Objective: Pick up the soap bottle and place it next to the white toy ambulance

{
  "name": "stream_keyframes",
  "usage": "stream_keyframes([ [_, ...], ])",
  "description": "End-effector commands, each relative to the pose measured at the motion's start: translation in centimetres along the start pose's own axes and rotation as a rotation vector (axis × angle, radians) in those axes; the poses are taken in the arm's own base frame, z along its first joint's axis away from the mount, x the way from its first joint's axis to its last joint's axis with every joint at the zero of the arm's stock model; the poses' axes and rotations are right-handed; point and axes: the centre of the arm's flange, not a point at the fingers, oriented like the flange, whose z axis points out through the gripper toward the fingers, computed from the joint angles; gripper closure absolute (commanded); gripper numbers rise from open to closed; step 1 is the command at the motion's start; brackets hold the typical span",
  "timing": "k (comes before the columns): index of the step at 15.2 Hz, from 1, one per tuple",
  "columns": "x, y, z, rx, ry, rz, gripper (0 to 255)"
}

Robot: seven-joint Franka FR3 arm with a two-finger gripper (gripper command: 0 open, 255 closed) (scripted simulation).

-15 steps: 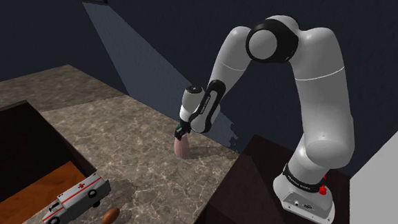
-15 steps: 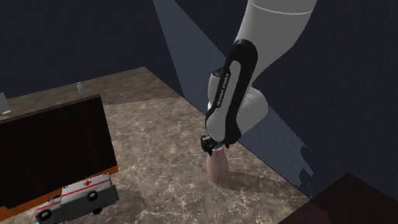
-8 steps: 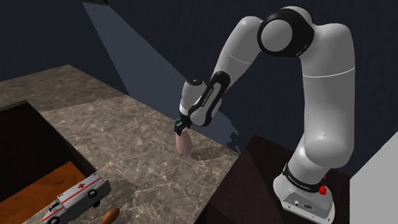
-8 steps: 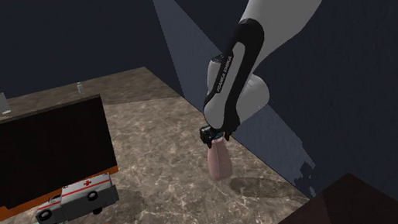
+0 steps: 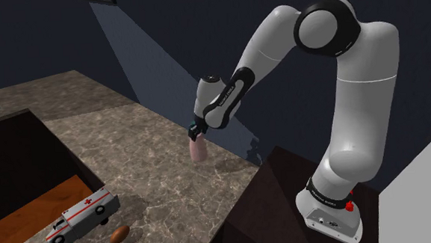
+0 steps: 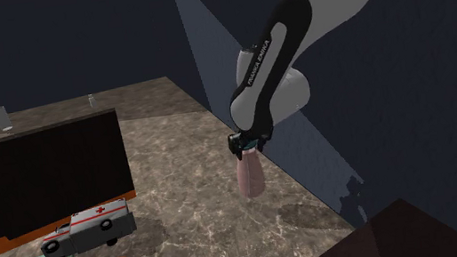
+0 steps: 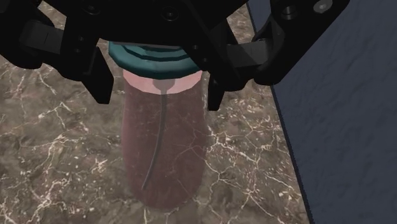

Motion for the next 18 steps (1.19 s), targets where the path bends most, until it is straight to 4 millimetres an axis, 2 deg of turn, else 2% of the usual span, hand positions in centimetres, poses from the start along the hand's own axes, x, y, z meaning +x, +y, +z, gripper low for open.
stream_keyframes([
  [1, 0.3, 0.0, -1.1, 0.0, 0.0, 0.0, 255],
  [18, 2.4, 0.2, -9.8, 0.0, 0.0, 0.0, 255],
])
